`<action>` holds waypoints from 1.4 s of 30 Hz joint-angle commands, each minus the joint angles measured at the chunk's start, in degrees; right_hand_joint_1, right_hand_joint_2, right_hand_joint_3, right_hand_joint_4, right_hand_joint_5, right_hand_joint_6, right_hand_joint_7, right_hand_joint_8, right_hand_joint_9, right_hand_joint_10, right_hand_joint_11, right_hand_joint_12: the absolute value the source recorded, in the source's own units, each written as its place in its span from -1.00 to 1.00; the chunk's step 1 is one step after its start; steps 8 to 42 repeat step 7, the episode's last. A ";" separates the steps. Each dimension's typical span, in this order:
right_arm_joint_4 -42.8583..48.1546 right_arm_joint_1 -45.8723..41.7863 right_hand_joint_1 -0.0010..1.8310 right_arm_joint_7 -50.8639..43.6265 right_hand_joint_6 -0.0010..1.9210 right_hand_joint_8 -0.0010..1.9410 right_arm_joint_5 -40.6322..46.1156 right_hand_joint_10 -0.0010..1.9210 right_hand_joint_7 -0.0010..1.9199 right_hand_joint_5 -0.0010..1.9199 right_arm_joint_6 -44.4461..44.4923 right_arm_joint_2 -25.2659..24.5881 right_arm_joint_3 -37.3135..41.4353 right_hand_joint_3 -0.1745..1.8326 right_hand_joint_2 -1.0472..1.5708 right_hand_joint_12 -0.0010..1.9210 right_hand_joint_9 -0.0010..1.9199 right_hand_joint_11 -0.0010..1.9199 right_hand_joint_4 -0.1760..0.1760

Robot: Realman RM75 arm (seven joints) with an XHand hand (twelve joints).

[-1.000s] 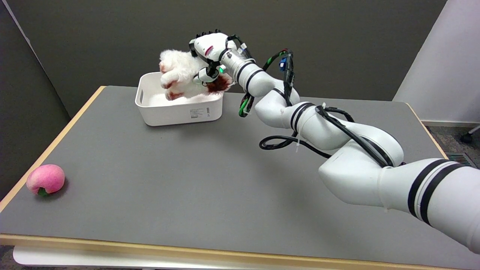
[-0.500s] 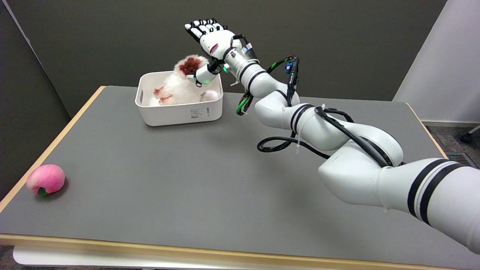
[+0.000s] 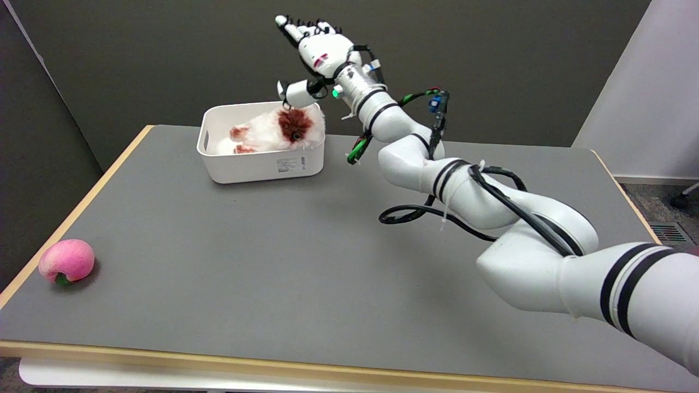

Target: Place the plush toy into the white box.

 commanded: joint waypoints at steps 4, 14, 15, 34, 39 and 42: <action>41.20 -28.09 -0.33 11.99 -0.68 -0.61 55.96 -0.29 -0.65 -0.92 13.53 27.84 7.86 0.10 0.41 0.11 -0.71 -0.96 0.24; 43.94 -34.86 -0.37 19.11 -0.67 -0.57 56.09 -0.26 -0.65 -0.90 22.13 32.58 8.80 0.19 0.38 0.08 -0.70 -0.93 0.25; 43.94 -34.86 -0.37 19.11 -0.67 -0.57 56.09 -0.26 -0.65 -0.90 22.13 32.58 8.80 0.19 0.38 0.08 -0.70 -0.93 0.25; 43.94 -34.86 -0.37 19.11 -0.67 -0.57 56.09 -0.26 -0.65 -0.90 22.13 32.58 8.80 0.19 0.38 0.08 -0.70 -0.93 0.25; 43.94 -34.86 -0.37 19.11 -0.67 -0.57 56.09 -0.26 -0.65 -0.90 22.13 32.58 8.80 0.19 0.38 0.08 -0.70 -0.93 0.25; 43.94 -34.86 -0.37 19.11 -0.67 -0.57 56.09 -0.26 -0.65 -0.90 22.13 32.58 8.80 0.19 0.38 0.08 -0.70 -0.93 0.25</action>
